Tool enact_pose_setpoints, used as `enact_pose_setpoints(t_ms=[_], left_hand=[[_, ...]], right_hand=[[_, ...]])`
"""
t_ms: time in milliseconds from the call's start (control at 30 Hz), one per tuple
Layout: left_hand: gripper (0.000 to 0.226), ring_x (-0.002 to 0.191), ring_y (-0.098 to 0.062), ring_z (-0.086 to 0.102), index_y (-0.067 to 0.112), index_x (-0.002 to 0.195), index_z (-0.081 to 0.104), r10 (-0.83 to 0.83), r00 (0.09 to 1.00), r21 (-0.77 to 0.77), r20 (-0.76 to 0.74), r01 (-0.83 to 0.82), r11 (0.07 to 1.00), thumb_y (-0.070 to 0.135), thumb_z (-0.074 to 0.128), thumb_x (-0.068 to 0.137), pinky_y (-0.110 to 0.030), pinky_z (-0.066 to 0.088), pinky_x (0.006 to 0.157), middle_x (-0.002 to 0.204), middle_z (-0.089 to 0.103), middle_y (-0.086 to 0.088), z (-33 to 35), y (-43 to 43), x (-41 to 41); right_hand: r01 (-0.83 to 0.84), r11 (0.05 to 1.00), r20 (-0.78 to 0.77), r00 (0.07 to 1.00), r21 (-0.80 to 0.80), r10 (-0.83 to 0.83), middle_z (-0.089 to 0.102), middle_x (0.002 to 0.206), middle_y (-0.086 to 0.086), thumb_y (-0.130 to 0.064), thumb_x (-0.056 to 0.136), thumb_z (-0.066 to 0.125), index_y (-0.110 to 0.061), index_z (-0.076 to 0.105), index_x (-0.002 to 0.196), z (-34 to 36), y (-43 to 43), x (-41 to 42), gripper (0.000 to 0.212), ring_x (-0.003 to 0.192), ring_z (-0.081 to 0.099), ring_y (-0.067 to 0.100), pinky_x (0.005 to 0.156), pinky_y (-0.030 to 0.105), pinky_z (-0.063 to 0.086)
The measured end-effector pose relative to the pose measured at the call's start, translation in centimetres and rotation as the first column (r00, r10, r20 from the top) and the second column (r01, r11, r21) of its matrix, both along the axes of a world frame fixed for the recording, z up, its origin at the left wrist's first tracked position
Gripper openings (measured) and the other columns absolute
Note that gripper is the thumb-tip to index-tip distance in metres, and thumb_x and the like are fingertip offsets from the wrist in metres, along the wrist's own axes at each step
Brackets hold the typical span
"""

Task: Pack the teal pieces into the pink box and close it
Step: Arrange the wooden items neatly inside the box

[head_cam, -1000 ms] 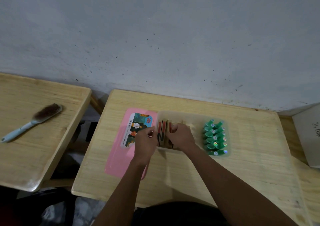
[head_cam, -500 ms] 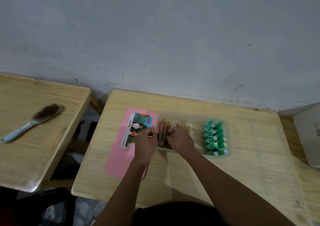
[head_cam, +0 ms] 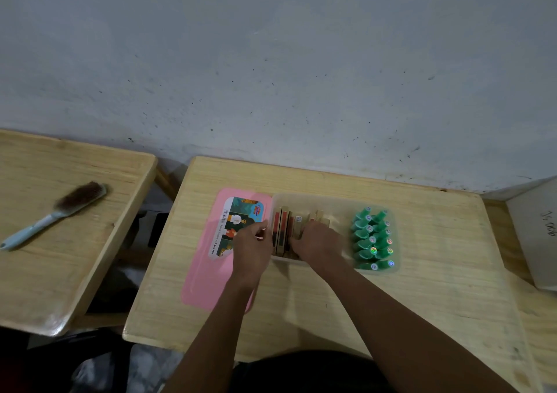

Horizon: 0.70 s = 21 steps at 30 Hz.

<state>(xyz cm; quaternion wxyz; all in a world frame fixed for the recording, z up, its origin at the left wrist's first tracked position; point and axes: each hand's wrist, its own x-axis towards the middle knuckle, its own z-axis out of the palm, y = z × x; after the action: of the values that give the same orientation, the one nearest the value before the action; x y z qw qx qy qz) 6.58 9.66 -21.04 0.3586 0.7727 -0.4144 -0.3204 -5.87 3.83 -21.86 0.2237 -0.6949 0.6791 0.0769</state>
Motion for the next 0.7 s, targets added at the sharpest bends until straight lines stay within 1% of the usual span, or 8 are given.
enact_pose_setpoints(t_ms=[33,133,233,267,333,400,533,700], left_hand=[[0.030,0.088,-0.007,0.059,0.005,0.122,0.061,0.000,1.000,-0.004,0.002,0.000,1.000,0.010,0.056,0.092,-0.005,0.041,0.063,0.109,0.069,-0.008,0.05,0.03,-0.01],[0.031,0.090,-0.009,0.060,0.005,0.122,0.061,0.003,1.000,-0.003,0.006,-0.003,1.000,0.011,0.057,0.092,-0.009,0.043,0.072,0.110,0.069,-0.009,0.06,0.05,-0.04],[0.032,0.093,-0.010,0.060,0.005,0.123,0.061,0.009,1.000,0.006,0.006,-0.010,1.000,0.011,0.057,0.092,-0.003,0.042,0.064,0.112,0.068,-0.009,-0.05,-0.01,-0.04],[0.032,0.094,-0.010,0.060,0.006,0.124,0.060,0.011,1.000,0.008,0.002,-0.012,1.000,0.010,0.057,0.092,-0.004,0.042,0.065,0.113,0.068,-0.009,-0.02,-0.03,-0.05],[0.032,0.097,-0.012,0.060,0.005,0.124,0.059,0.011,1.000,0.011,-0.008,-0.011,1.000,0.010,0.056,0.092,-0.010,0.045,0.075,0.114,0.067,-0.009,0.05,-0.06,-0.10],[0.033,0.096,-0.011,0.059,0.005,0.125,0.059,0.012,1.000,0.015,-0.014,-0.011,1.000,0.010,0.056,0.092,-0.017,0.046,0.079,0.115,0.067,-0.010,0.19,-0.05,-0.16],[0.032,0.096,-0.009,0.058,0.006,0.124,0.059,0.018,1.000,0.011,-0.019,-0.018,1.000,0.010,0.056,0.092,-0.018,0.045,0.081,0.116,0.067,-0.009,0.21,-0.05,-0.18],[0.031,0.093,-0.009,0.058,0.005,0.123,0.060,0.006,1.000,0.005,-0.006,-0.006,1.000,0.010,0.056,0.092,-0.017,0.045,0.079,0.112,0.068,-0.010,0.22,-0.08,-0.19]], right_hand=[[0.000,1.000,-0.003,1.000,0.007,0.000,0.071,0.096,0.002,-0.044,0.085,0.059,-0.017,0.066,0.099,0.12,-0.08,0.17,0.032,0.091,0.067,0.023,0.072,0.031,0.051],[0.044,0.998,0.013,0.999,0.044,-0.044,0.070,0.099,0.002,-0.038,0.084,0.058,-0.017,0.064,0.103,0.24,-0.28,0.48,0.029,0.094,0.066,0.023,0.073,0.032,0.049],[0.081,0.994,0.036,0.996,0.077,-0.084,0.070,0.098,0.002,-0.037,0.081,0.059,-0.018,0.064,0.103,0.31,-0.31,0.60,0.030,0.093,0.066,0.022,0.071,0.031,0.048],[0.088,0.993,0.041,0.995,0.078,-0.091,0.070,0.097,0.002,-0.037,0.080,0.060,-0.017,0.064,0.103,0.37,-0.32,0.62,0.030,0.092,0.066,0.022,0.070,0.030,0.048],[0.102,0.992,0.054,0.993,0.077,-0.107,0.070,0.095,0.001,-0.036,0.080,0.061,-0.017,0.064,0.101,0.58,-0.33,0.66,0.029,0.091,0.066,0.022,0.068,0.029,0.046],[0.118,0.990,0.070,0.990,0.079,-0.123,0.069,0.094,0.001,-0.035,0.080,0.061,-0.016,0.063,0.101,0.64,-0.35,0.68,0.028,0.091,0.066,0.022,0.067,0.028,0.046],[0.149,0.985,0.095,0.983,0.085,-0.157,0.069,0.096,0.002,-0.034,0.080,0.062,-0.016,0.062,0.103,0.61,-0.24,0.84,0.029,0.092,0.065,0.022,0.068,0.028,0.046],[0.183,0.979,0.107,0.975,0.094,-0.192,0.069,0.099,0.003,-0.033,0.081,0.065,-0.014,0.062,0.103,0.93,-0.46,1.06,0.029,0.094,0.065,0.023,0.073,0.030,0.048]])
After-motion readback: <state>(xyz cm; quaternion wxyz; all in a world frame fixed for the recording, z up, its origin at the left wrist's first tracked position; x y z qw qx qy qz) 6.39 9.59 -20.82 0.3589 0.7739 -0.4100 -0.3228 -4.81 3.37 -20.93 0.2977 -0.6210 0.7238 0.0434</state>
